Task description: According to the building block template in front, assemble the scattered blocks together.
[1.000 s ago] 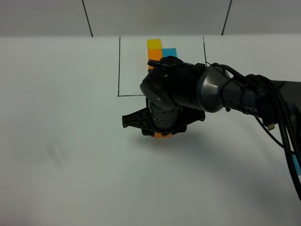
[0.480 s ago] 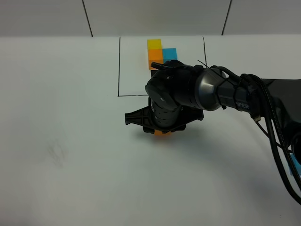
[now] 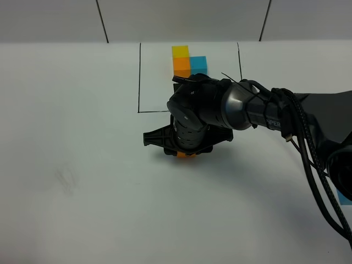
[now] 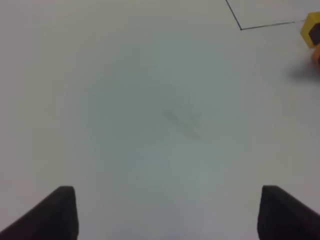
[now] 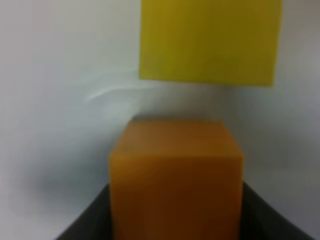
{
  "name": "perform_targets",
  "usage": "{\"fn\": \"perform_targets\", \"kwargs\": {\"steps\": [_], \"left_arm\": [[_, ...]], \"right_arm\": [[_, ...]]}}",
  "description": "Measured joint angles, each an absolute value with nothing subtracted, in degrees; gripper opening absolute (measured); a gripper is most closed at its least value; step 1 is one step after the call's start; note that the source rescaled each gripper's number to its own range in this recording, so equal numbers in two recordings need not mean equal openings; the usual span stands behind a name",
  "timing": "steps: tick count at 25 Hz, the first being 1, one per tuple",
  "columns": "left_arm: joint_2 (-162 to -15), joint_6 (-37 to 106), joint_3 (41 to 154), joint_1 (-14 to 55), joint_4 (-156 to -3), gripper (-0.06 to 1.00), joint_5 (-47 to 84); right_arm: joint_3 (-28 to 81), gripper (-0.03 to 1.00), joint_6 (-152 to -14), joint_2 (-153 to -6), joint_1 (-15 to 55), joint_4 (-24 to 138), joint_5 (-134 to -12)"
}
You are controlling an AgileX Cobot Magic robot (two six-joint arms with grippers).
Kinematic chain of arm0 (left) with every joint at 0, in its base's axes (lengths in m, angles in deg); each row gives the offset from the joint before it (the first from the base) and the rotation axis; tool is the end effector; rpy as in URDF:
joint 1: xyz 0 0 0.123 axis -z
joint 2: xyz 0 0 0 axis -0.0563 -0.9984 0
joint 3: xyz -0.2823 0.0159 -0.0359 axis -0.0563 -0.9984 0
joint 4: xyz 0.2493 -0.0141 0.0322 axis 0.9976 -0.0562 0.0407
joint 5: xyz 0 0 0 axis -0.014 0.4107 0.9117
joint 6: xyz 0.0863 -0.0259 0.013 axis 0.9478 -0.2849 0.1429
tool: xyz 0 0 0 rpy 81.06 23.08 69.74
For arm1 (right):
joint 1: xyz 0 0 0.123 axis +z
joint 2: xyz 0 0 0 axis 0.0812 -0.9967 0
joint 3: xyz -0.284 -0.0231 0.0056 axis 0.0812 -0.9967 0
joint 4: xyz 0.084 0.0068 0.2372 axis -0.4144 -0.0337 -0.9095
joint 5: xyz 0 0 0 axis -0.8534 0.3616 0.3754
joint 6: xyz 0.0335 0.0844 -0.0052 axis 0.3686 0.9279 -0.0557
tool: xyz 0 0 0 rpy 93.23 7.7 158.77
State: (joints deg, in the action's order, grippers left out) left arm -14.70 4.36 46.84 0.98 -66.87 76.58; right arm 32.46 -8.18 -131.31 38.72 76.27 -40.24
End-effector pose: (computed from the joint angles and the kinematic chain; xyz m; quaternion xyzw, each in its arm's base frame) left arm -0.0076 -0.0009 0.2782 0.0612 0.8524 -0.0102 0.5192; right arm 0.3262 0.2911 0.1265 0.0081 0.9891 0.0406 0.1416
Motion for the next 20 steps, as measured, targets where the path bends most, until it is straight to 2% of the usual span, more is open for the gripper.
{"fn": "perform_targets", "kwargs": {"steps": [20], "left_arm": [[-14.70, 4.42, 46.84, 0.98, -66.87, 0.60, 76.58]], "right_arm": [[32.65, 0.00, -8.60, -131.86, 37.53, 77.71, -41.35]]}}
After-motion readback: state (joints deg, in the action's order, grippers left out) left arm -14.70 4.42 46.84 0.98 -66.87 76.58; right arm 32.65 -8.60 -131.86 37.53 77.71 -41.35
